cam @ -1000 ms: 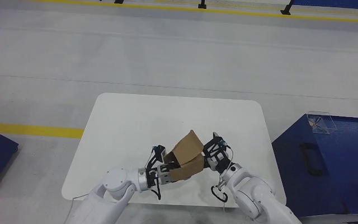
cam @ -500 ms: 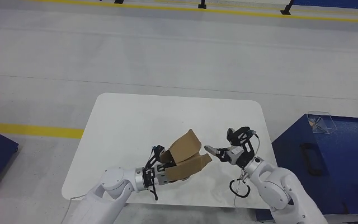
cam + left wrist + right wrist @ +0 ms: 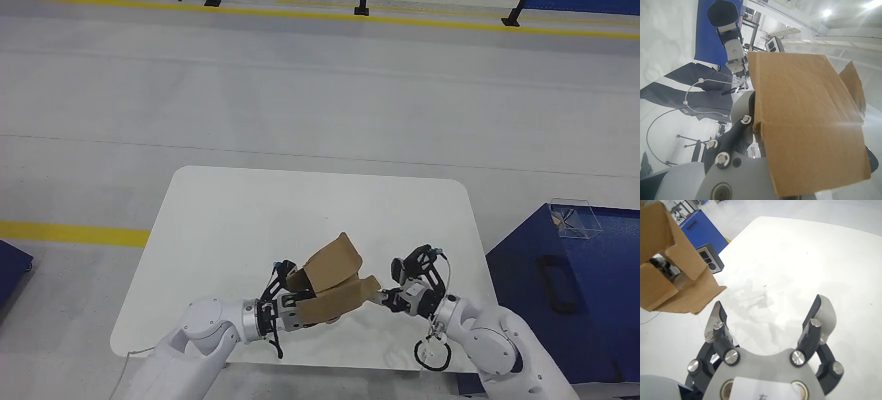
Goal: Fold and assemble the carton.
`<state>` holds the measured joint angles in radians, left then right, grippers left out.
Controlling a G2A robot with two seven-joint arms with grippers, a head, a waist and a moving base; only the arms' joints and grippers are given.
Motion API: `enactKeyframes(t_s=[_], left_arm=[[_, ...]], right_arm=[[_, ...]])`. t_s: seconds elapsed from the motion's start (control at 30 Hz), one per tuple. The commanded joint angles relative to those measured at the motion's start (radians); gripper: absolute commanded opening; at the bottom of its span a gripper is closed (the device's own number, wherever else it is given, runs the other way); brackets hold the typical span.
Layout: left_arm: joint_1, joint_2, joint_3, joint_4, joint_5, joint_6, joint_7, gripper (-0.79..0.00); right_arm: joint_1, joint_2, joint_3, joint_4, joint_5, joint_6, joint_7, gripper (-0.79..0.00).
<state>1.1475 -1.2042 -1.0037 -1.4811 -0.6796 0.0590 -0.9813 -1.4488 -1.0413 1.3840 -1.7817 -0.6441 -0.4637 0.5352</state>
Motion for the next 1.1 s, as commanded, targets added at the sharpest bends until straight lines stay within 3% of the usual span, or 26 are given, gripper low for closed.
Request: enactKeyframes(t_s=[0.0,0.27,1.07], left_arm=[[-0.001,0.000,0.001,0.000,0.002,0.002,0.001,-0.785],[-0.005,-0.002,0.011,0.007,0.012,0.006,-0.006,-0.785],[-0.031,-0.013,0.054,0.034,0.044,0.013,-0.006,-0.785]], right_arm=[[0.006,0.002,0.011,0.003,0.060,-0.024,0.013,0.000],[0.001,0.009,0.056,-0.009,0.153,-0.058,0.034,0.000],[0.017,0.013,0.039,-0.047,0.153,-0.030,0.037,0.000]])
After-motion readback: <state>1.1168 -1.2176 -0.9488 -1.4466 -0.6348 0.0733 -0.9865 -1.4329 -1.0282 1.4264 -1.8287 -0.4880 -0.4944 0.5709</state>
